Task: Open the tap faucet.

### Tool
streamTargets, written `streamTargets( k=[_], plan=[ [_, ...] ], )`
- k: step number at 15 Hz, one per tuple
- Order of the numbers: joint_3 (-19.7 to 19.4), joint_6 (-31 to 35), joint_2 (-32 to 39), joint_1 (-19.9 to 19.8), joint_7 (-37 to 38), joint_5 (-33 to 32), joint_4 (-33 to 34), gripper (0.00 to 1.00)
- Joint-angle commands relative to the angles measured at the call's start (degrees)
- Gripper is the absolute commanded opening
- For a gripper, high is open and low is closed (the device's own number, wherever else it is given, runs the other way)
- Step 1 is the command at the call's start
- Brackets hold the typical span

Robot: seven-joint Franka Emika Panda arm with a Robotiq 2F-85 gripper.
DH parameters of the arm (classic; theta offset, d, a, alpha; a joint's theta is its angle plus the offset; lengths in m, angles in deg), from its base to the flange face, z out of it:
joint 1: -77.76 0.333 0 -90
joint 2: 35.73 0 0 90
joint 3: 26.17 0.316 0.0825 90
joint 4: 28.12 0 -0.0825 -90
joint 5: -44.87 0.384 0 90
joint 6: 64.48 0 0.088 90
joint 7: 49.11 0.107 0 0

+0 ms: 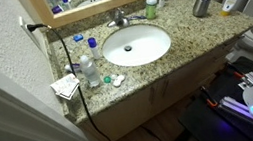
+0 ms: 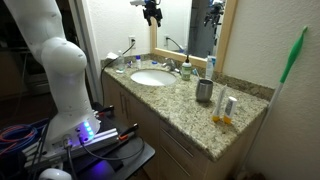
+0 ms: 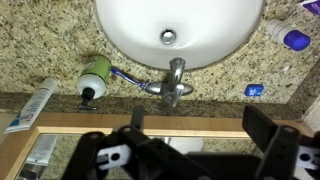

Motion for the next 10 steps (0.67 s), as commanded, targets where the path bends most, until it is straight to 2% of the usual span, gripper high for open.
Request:
streamTargets(
  k=[1,3,6,10],
  plan=[
    [-0.8,-0.2,0.8,0.9,0.1,-0.1,0.7,1.00],
    [-0.9,-1.6,3.1,0.9,-0.8,-0.3,2.4,1.00],
    [-0.9,1.8,8.5,1.4,-3.1,0.7,4.2,1.00],
    [-1.3,0.8,15.9,1.9,-4.0,1.6,8.1,1.00]
  ],
)
